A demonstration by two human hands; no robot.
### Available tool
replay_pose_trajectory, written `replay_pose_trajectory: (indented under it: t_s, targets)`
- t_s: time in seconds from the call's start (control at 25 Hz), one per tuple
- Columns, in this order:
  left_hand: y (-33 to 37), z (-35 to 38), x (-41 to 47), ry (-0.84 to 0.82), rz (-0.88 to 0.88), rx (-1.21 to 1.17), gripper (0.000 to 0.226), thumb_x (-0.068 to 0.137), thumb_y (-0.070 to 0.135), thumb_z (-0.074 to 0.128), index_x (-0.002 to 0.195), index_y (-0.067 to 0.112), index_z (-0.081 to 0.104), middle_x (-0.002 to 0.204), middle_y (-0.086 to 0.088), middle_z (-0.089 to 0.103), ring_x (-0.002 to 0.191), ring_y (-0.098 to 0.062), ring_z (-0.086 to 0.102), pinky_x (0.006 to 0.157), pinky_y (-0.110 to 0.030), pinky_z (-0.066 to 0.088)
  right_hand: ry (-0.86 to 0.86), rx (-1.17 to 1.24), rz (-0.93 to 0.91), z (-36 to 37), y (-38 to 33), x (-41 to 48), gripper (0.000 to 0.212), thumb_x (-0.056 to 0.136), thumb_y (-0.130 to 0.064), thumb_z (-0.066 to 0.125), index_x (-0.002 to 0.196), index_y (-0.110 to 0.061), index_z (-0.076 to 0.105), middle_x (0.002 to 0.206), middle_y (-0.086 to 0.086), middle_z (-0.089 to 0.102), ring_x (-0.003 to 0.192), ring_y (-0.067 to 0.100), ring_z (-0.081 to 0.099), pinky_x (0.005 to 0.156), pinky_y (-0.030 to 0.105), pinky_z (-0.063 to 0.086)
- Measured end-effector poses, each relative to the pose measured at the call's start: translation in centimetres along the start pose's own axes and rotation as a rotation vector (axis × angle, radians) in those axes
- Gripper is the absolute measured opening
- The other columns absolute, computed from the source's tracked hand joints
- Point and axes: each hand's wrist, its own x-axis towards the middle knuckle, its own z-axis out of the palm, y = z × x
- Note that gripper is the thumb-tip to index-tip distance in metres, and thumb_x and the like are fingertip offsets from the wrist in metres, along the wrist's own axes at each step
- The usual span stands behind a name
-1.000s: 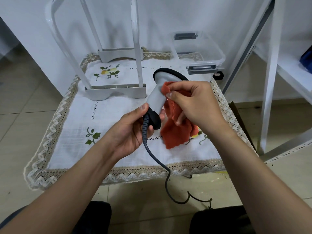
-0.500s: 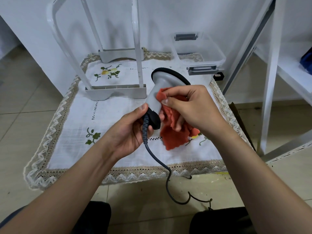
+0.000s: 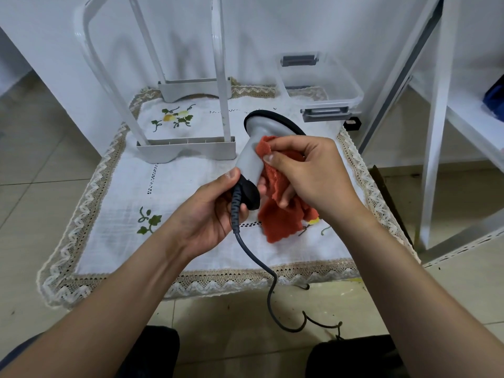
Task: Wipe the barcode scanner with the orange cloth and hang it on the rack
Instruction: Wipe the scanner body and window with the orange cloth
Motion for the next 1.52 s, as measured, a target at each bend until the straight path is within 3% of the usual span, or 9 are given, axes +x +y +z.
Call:
replay_pose_trajectory:
  t_s: [0.12, 0.32, 0.48, 0.72, 0.92, 1.0, 1.12, 1.28, 1.52]
  targets:
    - [0.1, 0.1, -0.1, 0.014, 0.004, 0.012, 0.03, 0.08, 0.03, 0.061, 0.082, 0.011, 0.083, 0.085, -0.014, 0.077, 0.076, -0.014, 0.076, 0.048, -0.015, 0.053, -0.106, 0.018, -0.003, 0.0, -0.3, -0.2, 0.012, 0.094, -0.007, 0.074, 0.092, -0.018, 0.078, 0.059, -0.002, 0.073, 0.032, 0.026, 0.059, 0.031, 0.028, 0.049]
    - [0.1, 0.2, 0.0, 0.022, 0.005, -0.012, 0.039, 0.08, 0.03, 0.062, 0.105, 0.001, 0.072, 0.095, -0.015, 0.077, 0.081, -0.016, 0.077, 0.049, -0.016, 0.055, 0.004, 0.005, -0.024, -0.5, -0.4, 0.1, 0.016, 0.094, -0.006, 0.072, 0.091, -0.02, 0.079, 0.058, 0.001, 0.072, 0.033, 0.034, 0.058, 0.034, 0.035, 0.049]
    - [0.0, 0.2, 0.1, 0.019, 0.021, 0.034, 0.031, 0.081, 0.03, 0.062, 0.085, 0.007, 0.083, 0.09, -0.016, 0.078, 0.081, -0.018, 0.077, 0.052, -0.017, 0.058, -0.014, -0.068, -0.02, -0.2, -0.3, -0.1, 0.021, 0.095, -0.006, 0.072, 0.089, -0.025, 0.079, 0.067, -0.012, 0.075, 0.034, 0.035, 0.06, 0.03, 0.038, 0.049]
    - [-0.2, -0.2, 0.4, 0.06, 0.073, 0.098, 0.024, 0.078, 0.026, 0.065, 0.067, 0.01, 0.08, 0.079, -0.012, 0.076, 0.07, -0.02, 0.076, 0.058, -0.026, 0.062, -0.168, -0.115, 0.009, -0.4, -0.5, -0.3, 0.02, 0.094, -0.004, 0.072, 0.089, -0.021, 0.079, 0.058, 0.0, 0.071, 0.032, 0.023, 0.06, 0.03, 0.026, 0.049]
    - [-0.1, -0.5, 0.6, 0.054, 0.076, 0.123, 0.025, 0.077, 0.027, 0.067, 0.083, 0.004, 0.076, 0.083, -0.016, 0.076, 0.073, -0.021, 0.076, 0.057, -0.026, 0.062, -0.197, -0.135, 0.016, -0.7, -0.9, -0.5, 0.016, 0.096, -0.006, 0.071, 0.093, -0.019, 0.078, 0.052, -0.009, 0.069, 0.032, 0.021, 0.058, 0.028, 0.027, 0.046]
    - [-0.1, -0.6, 0.7, 0.051, 0.08, 0.132, 0.038, 0.077, 0.026, 0.067, 0.099, -0.005, 0.067, 0.082, -0.015, 0.075, 0.071, -0.021, 0.076, 0.055, -0.025, 0.061, -0.244, -0.15, 0.045, -0.9, -1.0, -0.6, 0.014, 0.096, -0.005, 0.07, 0.095, -0.017, 0.076, 0.05, -0.01, 0.068, 0.03, 0.015, 0.057, 0.028, 0.018, 0.039]
    - [-0.3, -0.7, 0.8, 0.029, 0.088, 0.117, 0.06, 0.079, 0.026, 0.068, 0.127, -0.006, 0.055, 0.096, -0.023, 0.074, 0.081, -0.026, 0.078, 0.056, -0.026, 0.061, -0.132, -0.113, 0.034, -0.8, -0.5, -0.2, 0.016, 0.096, -0.003, 0.07, 0.095, -0.017, 0.078, 0.054, -0.005, 0.07, 0.035, 0.024, 0.061, 0.032, 0.028, 0.051]
    - [-0.3, -1.1, 0.9, 0.054, 0.156, 0.163, 0.053, 0.079, 0.024, 0.069, 0.123, 0.007, 0.047, 0.082, -0.014, 0.071, 0.07, -0.023, 0.075, 0.055, -0.027, 0.06, -0.288, -0.151, 0.063, -1.0, -1.2, -0.8, 0.012, 0.096, -0.004, 0.07, 0.096, -0.014, 0.076, 0.052, -0.013, 0.068, 0.03, 0.015, 0.058, 0.03, 0.02, 0.045]
    - [-0.2, -1.4, 0.9, 0.047, 0.178, 0.179, 0.037, 0.077, 0.022, 0.07, 0.105, 0.006, 0.052, 0.084, -0.014, 0.073, 0.073, -0.025, 0.076, 0.054, -0.028, 0.06, -0.27, -0.143, 0.045, -0.8, -0.9, -0.7, 0.012, 0.095, -0.004, 0.071, 0.099, -0.012, 0.079, 0.061, -0.008, 0.073, 0.034, 0.019, 0.061, 0.032, 0.025, 0.05]
